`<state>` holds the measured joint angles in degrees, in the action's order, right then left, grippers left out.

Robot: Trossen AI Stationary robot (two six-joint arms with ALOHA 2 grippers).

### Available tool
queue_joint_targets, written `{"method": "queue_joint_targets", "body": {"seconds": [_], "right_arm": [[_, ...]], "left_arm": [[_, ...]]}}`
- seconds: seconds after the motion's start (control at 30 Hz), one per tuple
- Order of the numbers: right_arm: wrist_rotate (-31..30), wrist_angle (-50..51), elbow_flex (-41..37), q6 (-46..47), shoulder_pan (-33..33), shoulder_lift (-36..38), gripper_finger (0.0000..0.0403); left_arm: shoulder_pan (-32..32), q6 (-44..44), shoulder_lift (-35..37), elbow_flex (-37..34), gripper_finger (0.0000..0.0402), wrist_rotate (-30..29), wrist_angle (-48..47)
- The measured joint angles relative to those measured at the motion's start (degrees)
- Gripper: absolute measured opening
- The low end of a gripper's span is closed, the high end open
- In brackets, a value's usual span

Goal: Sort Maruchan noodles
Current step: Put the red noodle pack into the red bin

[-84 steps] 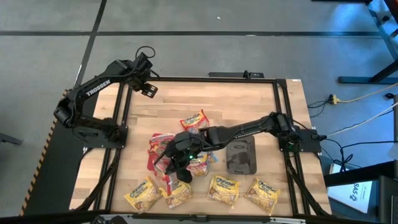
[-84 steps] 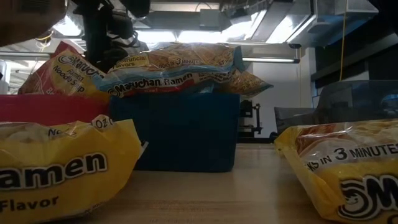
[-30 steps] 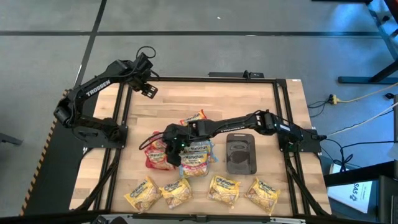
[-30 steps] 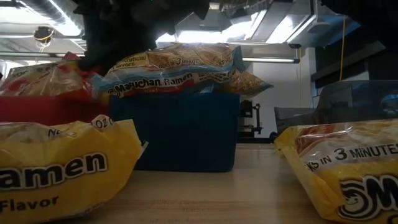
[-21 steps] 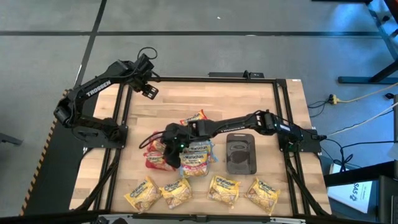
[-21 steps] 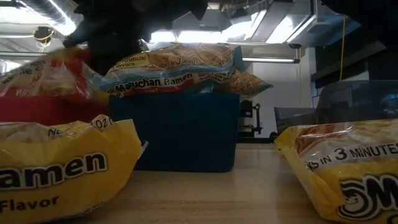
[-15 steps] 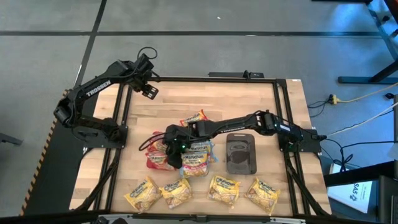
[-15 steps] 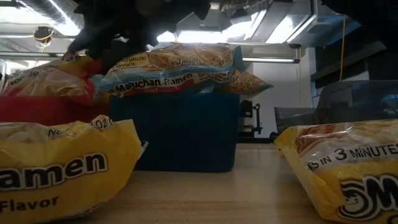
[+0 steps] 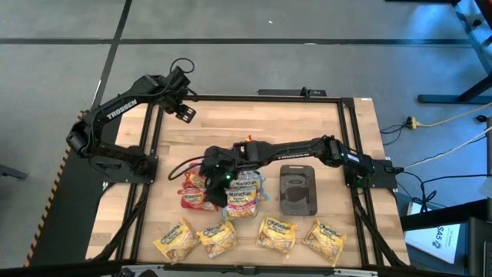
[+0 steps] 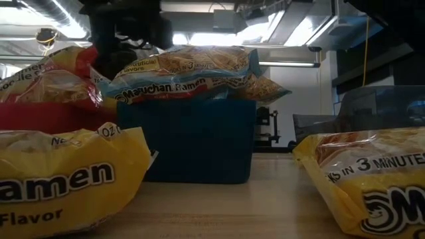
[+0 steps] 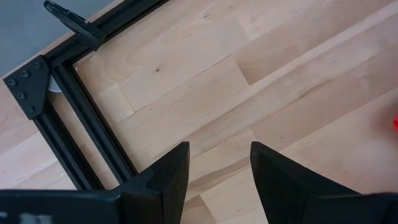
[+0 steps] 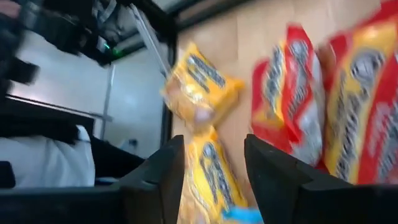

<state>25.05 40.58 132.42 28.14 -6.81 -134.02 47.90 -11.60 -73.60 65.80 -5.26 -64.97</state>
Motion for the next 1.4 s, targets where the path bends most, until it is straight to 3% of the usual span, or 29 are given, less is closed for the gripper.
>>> {"method": "queue_joint_targets", "body": {"seconds": [0.3,0.7,1.1,1.4], "right_arm": [[-1.8,2.4,-0.1,-1.6,-1.2,-2.8,0.0142],[-1.4,2.8,-0.2,-1.7,-0.8,-6.8,0.0066],[-6.1,-1.0,-0.2,-1.6,1.4,-6.8,0.0062],[-3.6,1.0,-0.2,-2.9,1.1,-8.3,0.0062]], "left_arm": [[0.0,0.0,0.0,0.0,0.0165,0.0,0.0],[0.0,0.0,0.0,0.0,0.0165,0.0,0.0],[0.0,-0.3,0.0,0.0,0.0165,0.0,0.0],[0.0,-0.3,0.0,0.0,0.0165,0.0,0.0]]}}
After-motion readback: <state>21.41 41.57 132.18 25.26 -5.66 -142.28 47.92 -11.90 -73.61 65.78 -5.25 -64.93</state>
